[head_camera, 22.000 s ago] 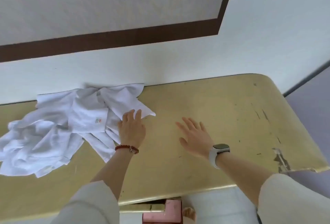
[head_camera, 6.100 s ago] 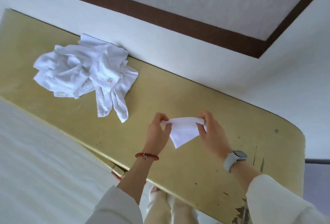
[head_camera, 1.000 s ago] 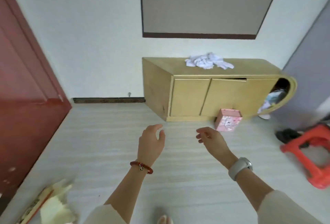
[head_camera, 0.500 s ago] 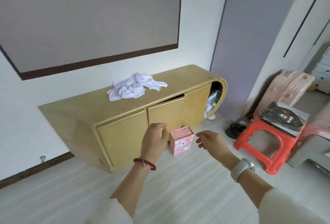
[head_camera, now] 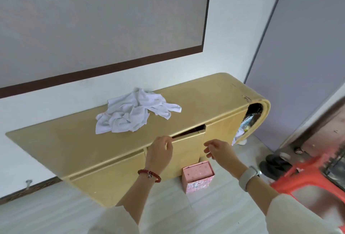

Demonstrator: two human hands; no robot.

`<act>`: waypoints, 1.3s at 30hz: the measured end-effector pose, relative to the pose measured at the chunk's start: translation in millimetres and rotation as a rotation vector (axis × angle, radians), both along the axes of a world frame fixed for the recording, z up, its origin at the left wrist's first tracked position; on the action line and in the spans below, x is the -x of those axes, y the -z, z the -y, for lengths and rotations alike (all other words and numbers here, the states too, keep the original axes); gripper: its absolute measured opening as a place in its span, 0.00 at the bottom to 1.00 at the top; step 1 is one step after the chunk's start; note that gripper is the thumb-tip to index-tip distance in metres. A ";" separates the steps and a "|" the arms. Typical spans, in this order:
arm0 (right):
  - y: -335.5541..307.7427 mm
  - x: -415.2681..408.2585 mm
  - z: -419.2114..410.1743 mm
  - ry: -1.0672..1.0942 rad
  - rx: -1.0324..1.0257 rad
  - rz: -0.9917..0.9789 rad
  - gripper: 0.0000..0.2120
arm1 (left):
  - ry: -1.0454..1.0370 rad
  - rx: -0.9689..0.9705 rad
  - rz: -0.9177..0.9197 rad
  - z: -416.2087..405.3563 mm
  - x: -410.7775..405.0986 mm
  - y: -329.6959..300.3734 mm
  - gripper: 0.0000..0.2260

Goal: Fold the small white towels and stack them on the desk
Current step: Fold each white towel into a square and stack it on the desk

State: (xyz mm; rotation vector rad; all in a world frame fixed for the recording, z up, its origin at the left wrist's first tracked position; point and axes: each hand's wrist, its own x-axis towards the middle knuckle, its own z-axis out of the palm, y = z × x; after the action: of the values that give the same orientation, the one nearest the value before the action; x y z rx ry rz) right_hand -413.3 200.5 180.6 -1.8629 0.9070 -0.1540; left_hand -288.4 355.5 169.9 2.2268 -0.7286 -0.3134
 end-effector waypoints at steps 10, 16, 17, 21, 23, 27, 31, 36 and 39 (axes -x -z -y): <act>81.1 -159.5 113.4 -0.021 -0.067 -0.150 0.12 | 0.007 -0.207 -0.040 132.0 -173.4 89.6 0.14; 101.5 -220.8 171.4 -0.020 -0.068 -0.226 0.12 | 0.119 -0.413 0.149 213.8 -251.8 124.2 0.12; 104.3 -226.8 178.4 -0.019 -0.072 -0.229 0.11 | 0.119 -0.445 0.245 225.2 -264.1 130.1 0.11; 111.1 -242.9 203.5 -0.021 -0.113 -0.238 0.11 | 0.181 -0.685 0.366 254.7 -292.1 144.9 0.09; 113.4 -250.4 218.5 -0.030 -0.123 -0.236 0.12 | 0.198 -0.708 0.377 262.7 -297.6 150.2 0.09; 113.8 -271.1 246.7 -0.114 -0.079 -0.193 0.14 | 0.123 -0.464 0.386 278.8 -295.2 142.1 0.04; 100.6 -296.2 266.5 -0.315 -0.082 -0.052 0.23 | 0.026 -0.195 0.329 296.7 -279.7 94.0 0.05; 56.0 -300.4 313.6 -0.420 0.065 0.140 0.06 | -0.057 -0.141 0.392 337.2 -248.6 26.1 0.12; 18.2 -286.1 367.2 -0.457 0.132 0.253 0.08 | -0.107 -0.060 0.273 366.1 -230.8 -5.3 0.10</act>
State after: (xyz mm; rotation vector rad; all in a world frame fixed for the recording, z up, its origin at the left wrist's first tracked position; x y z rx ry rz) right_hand -127.2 -166.7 162.4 -2.0674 0.2923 -0.1646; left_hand -57.5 -10.5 175.1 2.3832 -0.7464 0.0238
